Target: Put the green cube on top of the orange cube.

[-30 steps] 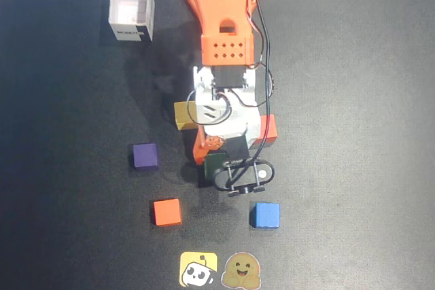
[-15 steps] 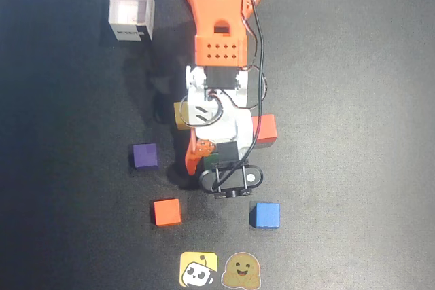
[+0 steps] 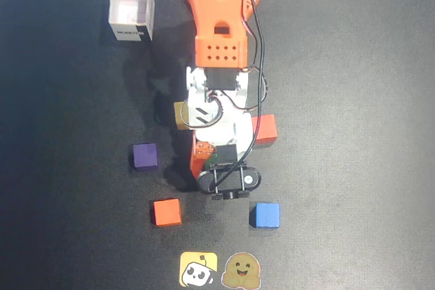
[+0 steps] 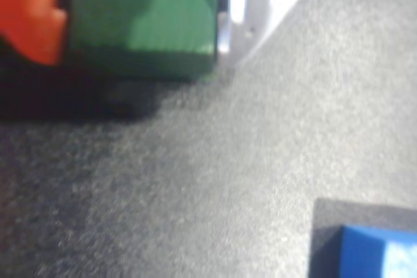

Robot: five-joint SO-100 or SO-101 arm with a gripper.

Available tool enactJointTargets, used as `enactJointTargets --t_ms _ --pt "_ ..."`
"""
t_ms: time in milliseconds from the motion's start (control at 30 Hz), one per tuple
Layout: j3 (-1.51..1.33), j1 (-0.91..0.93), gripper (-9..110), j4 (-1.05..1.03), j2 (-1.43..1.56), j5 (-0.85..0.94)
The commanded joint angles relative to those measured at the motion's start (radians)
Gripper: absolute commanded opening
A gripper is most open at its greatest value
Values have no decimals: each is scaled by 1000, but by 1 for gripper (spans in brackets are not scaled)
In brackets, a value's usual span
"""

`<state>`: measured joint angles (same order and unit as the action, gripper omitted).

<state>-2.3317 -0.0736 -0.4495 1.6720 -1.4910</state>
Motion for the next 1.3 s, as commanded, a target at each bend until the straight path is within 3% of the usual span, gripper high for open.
enactJointTargets --t_ms 0,333,567,800,1267 --pt "0 -11 17 14 5 -9" --pt "-20 -23 16 14 -15 -21" --pt "-20 -25 5 25 -15 -23" --pt "-20 -21 3 18 -8 -31" --pt "132 66 3 -396 224 -75"
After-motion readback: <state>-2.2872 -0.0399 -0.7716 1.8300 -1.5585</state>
